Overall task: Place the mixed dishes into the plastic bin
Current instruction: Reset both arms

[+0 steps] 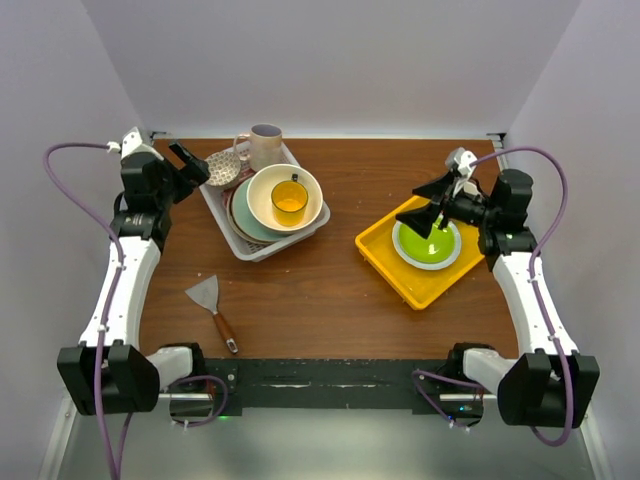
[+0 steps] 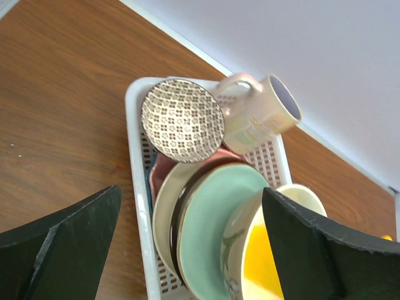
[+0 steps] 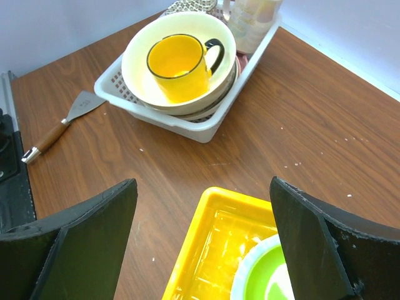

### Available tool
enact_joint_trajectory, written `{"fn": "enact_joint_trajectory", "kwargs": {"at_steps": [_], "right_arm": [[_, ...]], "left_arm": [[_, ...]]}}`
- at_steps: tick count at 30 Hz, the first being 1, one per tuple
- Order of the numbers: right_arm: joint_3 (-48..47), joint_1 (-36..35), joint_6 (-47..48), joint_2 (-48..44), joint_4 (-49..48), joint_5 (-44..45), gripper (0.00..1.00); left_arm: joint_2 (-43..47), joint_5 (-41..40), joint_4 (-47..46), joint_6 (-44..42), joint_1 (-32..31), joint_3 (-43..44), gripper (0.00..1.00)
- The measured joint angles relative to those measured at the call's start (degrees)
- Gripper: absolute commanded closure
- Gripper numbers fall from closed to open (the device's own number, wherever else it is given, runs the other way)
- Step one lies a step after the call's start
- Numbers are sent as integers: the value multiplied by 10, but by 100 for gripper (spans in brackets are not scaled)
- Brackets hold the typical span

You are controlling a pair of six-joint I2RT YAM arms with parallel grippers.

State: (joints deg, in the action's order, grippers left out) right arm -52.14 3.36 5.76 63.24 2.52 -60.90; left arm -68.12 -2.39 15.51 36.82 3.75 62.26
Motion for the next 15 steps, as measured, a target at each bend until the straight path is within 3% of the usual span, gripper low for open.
{"fn": "enact_joint_trajectory", "kwargs": {"at_steps": [15], "right_arm": [[0, 17, 2, -15, 12, 30, 2]], "left_arm": [[148, 238, -99, -114, 0, -123, 0]]}}
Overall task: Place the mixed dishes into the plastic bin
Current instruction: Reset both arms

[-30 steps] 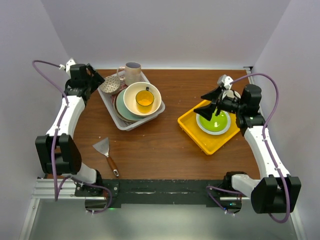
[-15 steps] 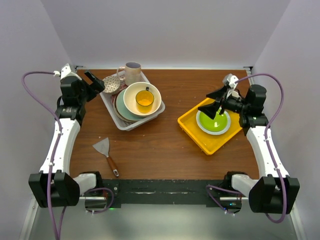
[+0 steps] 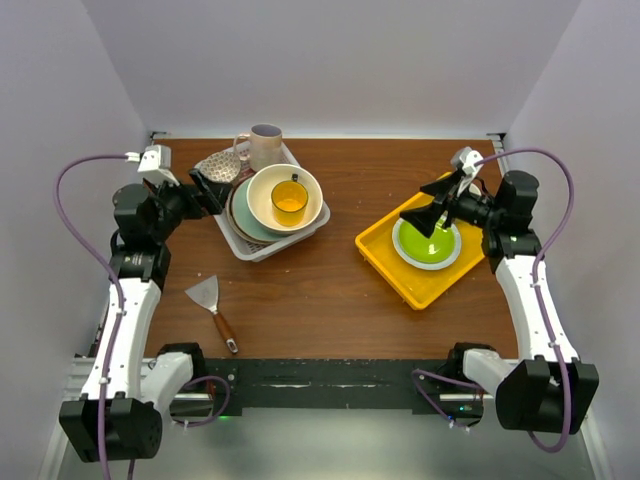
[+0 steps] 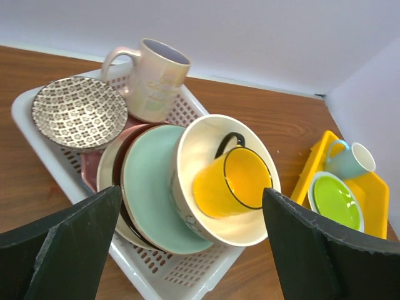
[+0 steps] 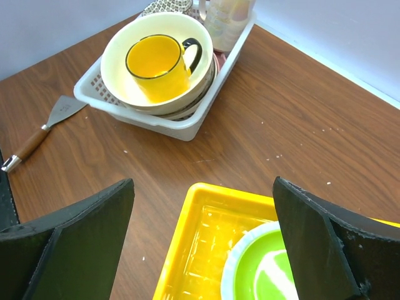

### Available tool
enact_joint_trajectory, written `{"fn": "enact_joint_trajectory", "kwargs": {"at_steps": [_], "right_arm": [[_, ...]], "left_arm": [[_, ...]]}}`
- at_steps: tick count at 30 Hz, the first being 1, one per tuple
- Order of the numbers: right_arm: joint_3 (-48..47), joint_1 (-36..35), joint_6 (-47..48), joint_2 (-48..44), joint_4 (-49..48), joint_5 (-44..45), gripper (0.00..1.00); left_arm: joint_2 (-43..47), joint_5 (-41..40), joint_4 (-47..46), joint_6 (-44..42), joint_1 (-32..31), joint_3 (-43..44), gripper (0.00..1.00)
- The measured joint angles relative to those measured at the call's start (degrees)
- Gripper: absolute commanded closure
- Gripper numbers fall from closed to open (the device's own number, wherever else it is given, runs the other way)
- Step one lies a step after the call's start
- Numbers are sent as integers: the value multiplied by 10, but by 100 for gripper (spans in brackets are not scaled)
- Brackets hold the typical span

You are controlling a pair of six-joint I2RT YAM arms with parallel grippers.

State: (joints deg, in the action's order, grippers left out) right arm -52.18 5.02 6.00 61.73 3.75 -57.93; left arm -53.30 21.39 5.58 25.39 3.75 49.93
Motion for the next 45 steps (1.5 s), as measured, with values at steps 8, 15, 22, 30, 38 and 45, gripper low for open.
{"fn": "enact_joint_trajectory", "kwargs": {"at_steps": [8, 15, 22, 30, 38, 45], "right_arm": [[-22, 0, 18, -3, 45, 20, 2], [-42, 2, 26, -13, 80, 66, 2], [-50, 3, 19, -22, 96, 121, 2], [-71, 3, 1, -37, 105, 185, 2], [-83, 3, -24, -43, 120, 260, 2], [-88, 3, -39, -55, 129, 314, 2]], "left_arm": [[20, 66, -48, -26, 0, -61, 0], [26, 86, -61, -47, -10, -96, 0], [40, 89, -63, -62, -19, -106, 0], [63, 89, -63, -72, -24, -113, 0], [73, 89, -61, -75, -24, -115, 0], [76, 89, -59, -77, -24, -117, 0]]}}
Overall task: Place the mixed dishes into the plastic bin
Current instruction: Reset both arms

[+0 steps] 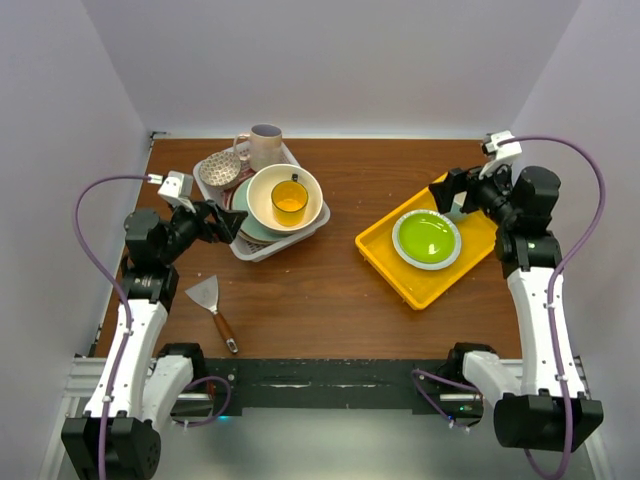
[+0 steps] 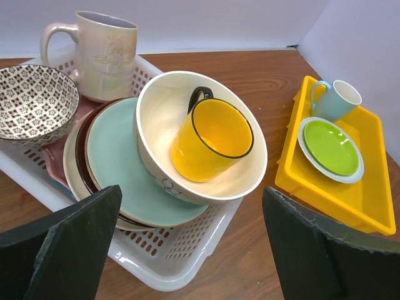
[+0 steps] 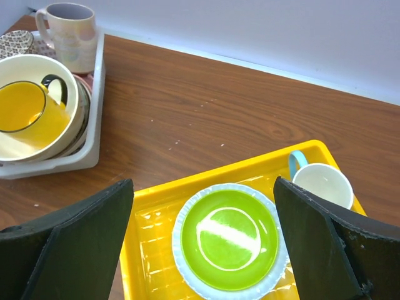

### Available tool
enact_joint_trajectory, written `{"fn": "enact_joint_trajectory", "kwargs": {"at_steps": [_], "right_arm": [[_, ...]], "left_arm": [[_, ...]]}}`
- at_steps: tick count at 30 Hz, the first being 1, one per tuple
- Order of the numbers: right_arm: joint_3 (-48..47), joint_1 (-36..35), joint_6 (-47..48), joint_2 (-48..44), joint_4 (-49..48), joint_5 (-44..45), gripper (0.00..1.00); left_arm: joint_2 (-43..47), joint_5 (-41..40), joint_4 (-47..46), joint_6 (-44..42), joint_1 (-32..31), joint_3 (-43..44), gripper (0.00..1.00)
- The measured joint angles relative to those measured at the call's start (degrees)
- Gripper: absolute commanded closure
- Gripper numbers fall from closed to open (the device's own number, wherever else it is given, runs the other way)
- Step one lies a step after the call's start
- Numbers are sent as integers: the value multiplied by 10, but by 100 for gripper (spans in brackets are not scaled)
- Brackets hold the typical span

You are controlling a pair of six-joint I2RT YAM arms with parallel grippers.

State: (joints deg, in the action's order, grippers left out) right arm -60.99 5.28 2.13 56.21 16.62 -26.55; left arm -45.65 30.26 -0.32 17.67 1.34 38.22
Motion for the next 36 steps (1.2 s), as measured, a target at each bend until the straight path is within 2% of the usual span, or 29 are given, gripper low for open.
{"fn": "enact_joint_trajectory", "kwargs": {"at_steps": [36], "right_arm": [[-11, 0, -31, -49, 33, 123, 2]], "left_arm": [[24, 0, 2, -8, 0, -6, 0]]}}
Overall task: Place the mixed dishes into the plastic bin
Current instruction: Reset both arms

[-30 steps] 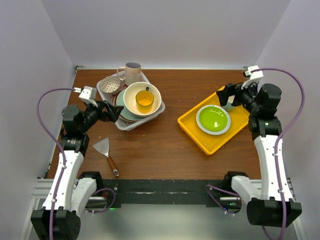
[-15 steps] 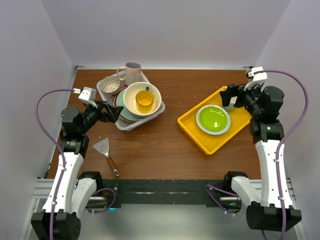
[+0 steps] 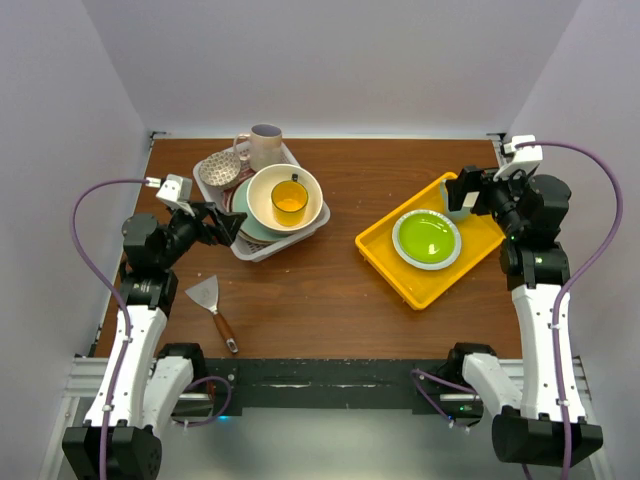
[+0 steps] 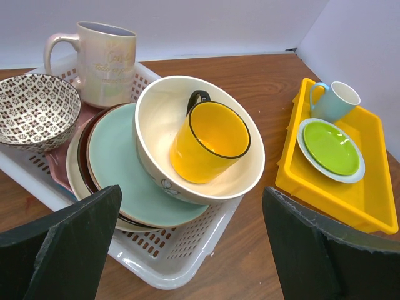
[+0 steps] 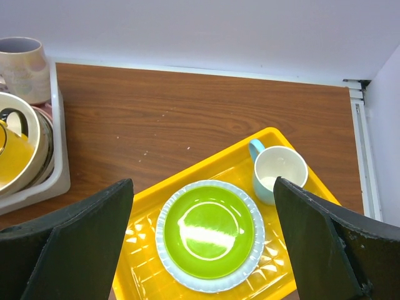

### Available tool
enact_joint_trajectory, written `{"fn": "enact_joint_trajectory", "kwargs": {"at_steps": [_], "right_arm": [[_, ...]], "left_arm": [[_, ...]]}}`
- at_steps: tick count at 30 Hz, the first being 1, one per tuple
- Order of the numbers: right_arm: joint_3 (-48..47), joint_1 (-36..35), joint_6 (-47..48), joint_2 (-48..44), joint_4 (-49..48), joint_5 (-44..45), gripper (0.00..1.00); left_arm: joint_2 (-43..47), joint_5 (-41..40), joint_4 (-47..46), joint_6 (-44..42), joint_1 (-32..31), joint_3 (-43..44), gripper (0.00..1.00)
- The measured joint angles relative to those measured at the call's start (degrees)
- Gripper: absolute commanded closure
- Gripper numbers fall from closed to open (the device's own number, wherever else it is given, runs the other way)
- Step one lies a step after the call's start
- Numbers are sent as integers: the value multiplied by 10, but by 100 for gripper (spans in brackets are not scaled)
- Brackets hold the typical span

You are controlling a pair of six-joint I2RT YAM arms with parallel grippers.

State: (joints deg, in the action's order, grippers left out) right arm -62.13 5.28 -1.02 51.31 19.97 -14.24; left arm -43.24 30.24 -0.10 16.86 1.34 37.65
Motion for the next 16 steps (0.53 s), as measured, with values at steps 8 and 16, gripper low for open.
{"fn": "enact_joint_trajectory", "kwargs": {"at_steps": [8, 16], "right_arm": [[0, 0, -3, -1, 0, 2, 2], [0, 0, -3, -1, 1, 2, 2]], "left_arm": [[0, 0, 0, 0, 0, 0, 0], [0, 0, 0, 0, 0, 0, 0]]}}
